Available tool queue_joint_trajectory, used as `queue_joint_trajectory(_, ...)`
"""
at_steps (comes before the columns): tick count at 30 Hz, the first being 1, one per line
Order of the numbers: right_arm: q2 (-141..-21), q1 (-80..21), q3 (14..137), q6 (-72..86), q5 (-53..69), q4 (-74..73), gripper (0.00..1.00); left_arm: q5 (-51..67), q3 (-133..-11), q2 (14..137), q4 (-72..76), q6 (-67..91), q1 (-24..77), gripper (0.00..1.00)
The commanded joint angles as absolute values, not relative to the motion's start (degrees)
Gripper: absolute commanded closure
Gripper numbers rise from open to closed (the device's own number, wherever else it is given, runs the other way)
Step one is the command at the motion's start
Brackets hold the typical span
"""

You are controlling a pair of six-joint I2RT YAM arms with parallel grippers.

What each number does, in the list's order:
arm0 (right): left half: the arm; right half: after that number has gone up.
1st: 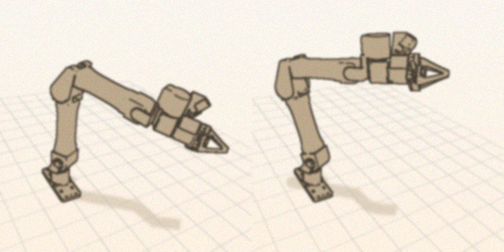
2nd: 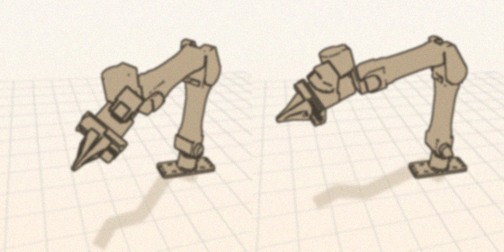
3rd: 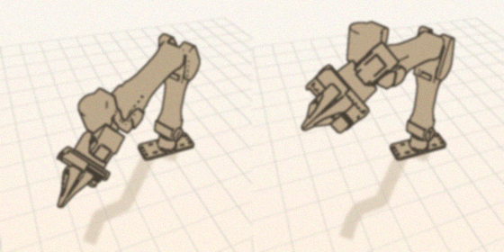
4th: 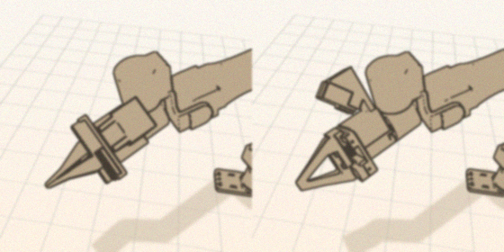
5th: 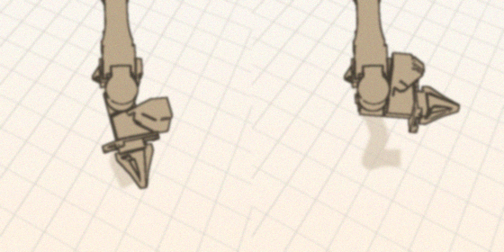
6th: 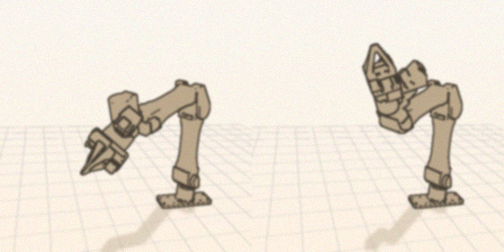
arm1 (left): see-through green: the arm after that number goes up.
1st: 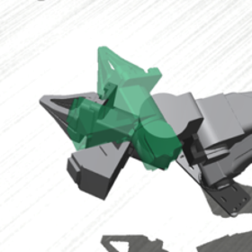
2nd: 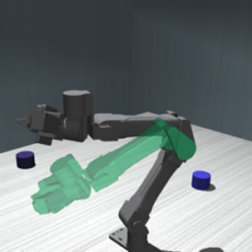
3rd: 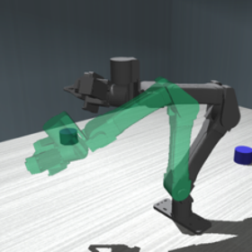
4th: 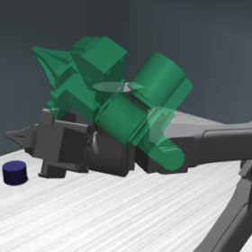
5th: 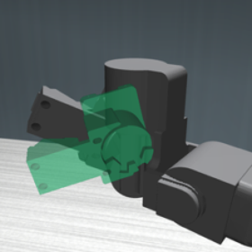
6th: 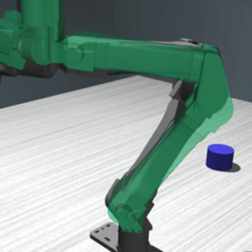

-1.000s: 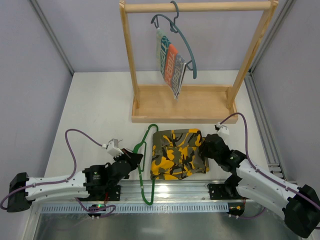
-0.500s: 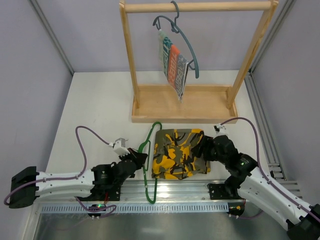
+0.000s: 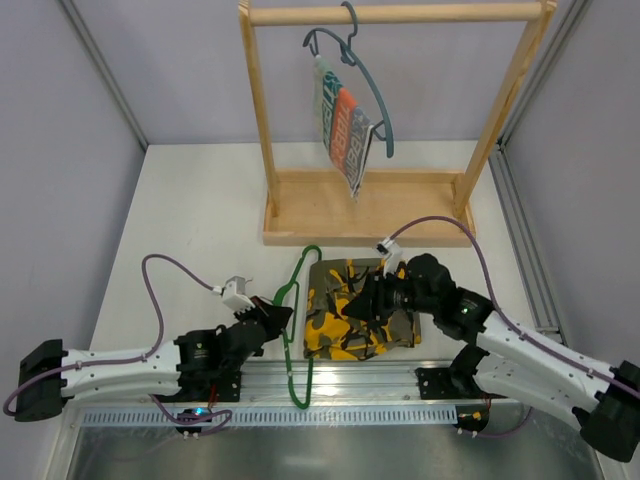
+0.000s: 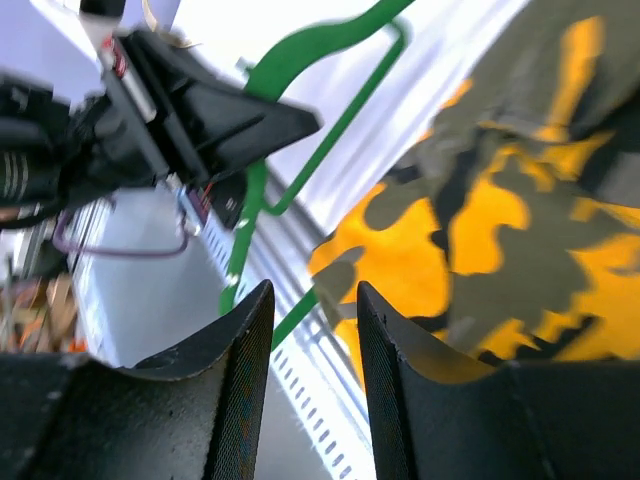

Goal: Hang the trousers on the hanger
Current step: Place trousers on hanger

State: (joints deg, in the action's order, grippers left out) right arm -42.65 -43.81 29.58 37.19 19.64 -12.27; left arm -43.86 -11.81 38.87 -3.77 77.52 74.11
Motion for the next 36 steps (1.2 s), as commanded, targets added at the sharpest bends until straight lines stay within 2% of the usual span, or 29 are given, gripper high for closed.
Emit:
queue_joint_trajectory(1,-52.2,-48.0,30.2,36.5,29.3,0.9,0.59,-45.7,-11.4,37.8,-4.5,78.2,73.9,1.0)
queue_joint_trajectory(4,-57.5,-51.9,26.4,37.3,28.5,9.2,0.58,-45.6,-11.3,38.2,-4.7,78.7,73.9,1.0)
queue_joint_trajectory(10,-56.6,-52.2,4.2,48.2,21.8,28.5,0.58,-45.8,-11.5,38.8,-4.3,78.7,73.9,1.0)
queue_joint_trajectory(13,-53.8,-52.2,0.2,49.3,19.2,25.2,0.58,-45.8,-11.7,38.6,-4.3,78.2,73.8,1.0)
queue_joint_trajectory(17,-41.6,-52.3,3.3,48.3,13.5,6.5,0.58,-46.1,-11.7,38.6,-2.8,77.1,73.9,1.0)
queue_joint_trajectory(20,-30.3,-52.3,11.5,45.8,9.0,-8.7,0.57,-46.2,-10.4,39.3,4.3,72.9,73.9,1.0)
queue_joint_trajectory(22,-26.5,-52.2,15.7,44.9,0.6,-15.3,0.57,-46.3,-9.7,40.6,7.4,71.7,74.1,1.0)
queue_joint_trajectory(24,-26.2,-52.2,21.2,46.6,-15.2,-26.3,0.48,-46.1,-9.9,41.3,9.8,70.3,74.2,1.0)
queue_joint_trajectory(27,-28.7,-51.9,26.0,49.5,-28.8,-37.2,0.34,-46.1,-11.3,43.6,11.1,70.1,74.4,1.0)
queue_joint_trajectory(30,-31.6,-51.5,29.8,47.2,-29.1,-40.6,0.34,-45.6,-12.0,43.9,12.0,69.3,74.4,1.0)
queue_joint_trajectory(34,-32.2,-51.7,28.6,39.1,-11.0,-27.5,0.34,-46.1,-13.6,43.4,11.1,67.9,74.5,1.0)
queue_joint_trajectory(36,-32.9,-51.6,28.2,39.1,-10.4,-26.3,0.33,-46.5,-14.6,42.8,11.1,67.2,74.5,1.0)
